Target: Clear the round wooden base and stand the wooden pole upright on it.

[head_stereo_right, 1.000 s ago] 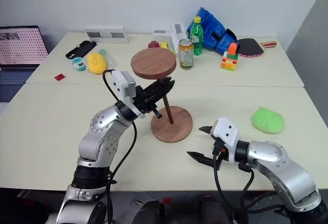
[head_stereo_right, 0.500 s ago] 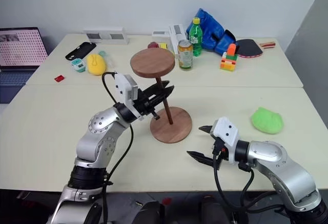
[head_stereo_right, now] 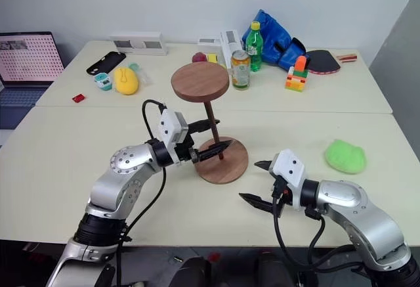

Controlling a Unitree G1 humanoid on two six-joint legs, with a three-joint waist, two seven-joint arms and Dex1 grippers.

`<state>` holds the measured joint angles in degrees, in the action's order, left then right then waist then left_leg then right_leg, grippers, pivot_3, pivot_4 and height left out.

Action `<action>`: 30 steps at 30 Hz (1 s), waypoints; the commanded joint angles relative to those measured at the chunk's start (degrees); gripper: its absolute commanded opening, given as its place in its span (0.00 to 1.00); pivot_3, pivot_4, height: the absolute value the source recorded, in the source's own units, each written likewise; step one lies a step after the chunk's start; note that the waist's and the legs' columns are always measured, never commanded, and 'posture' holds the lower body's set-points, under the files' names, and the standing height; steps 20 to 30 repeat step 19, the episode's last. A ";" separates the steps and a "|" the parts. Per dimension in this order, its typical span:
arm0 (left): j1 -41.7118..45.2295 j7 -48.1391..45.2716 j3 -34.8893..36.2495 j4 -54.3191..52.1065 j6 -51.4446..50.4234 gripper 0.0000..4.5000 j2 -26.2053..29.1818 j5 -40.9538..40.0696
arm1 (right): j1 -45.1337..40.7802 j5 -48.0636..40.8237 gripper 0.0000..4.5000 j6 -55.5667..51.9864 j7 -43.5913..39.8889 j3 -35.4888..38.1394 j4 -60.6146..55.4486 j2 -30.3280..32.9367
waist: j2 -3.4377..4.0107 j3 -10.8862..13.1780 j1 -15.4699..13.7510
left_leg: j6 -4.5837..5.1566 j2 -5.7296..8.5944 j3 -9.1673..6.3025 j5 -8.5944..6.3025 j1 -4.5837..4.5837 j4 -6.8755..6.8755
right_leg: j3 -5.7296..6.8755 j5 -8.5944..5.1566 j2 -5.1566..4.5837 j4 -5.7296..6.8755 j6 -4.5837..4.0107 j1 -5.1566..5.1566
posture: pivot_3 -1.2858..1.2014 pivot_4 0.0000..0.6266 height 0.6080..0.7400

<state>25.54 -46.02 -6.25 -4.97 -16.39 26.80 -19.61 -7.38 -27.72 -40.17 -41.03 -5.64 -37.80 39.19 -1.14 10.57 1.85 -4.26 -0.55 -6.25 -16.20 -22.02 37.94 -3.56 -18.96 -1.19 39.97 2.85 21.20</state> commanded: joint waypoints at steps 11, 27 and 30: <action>-6.32 -12.38 6.16 -7.43 -8.17 0.75 20.45 -1.30 | -2.22 1.98 1.00 10.91 -6.19 7.22 7.19 4.54 | 0.00 0.06 0.13 | 0.01 -0.05 0.03 -0.01 -0.06 -0.08 | -0.01 0.00 0.02 -0.02 0.00 0.12 | 0.52 0.24 1.00; -12.99 -15.57 14.90 -5.09 -8.72 0.75 27.66 -3.31 | -3.81 -0.17 1.00 12.98 -12.49 11.01 11.38 8.41 | 0.04 0.09 0.06 | 0.06 -0.06 0.07 -0.04 -0.04 -0.08 | -0.03 0.00 0.00 -0.02 -0.01 0.10 | 0.52 0.24 1.00; -12.99 -15.57 14.90 -5.09 -8.72 0.75 27.66 -3.31 | -3.81 -0.17 1.00 12.98 -12.49 11.01 11.38 8.41 | 0.04 0.09 0.06 | 0.06 -0.06 0.07 -0.04 -0.04 -0.08 | -0.03 0.00 0.00 -0.02 -0.01 0.10 | 0.52 0.24 1.00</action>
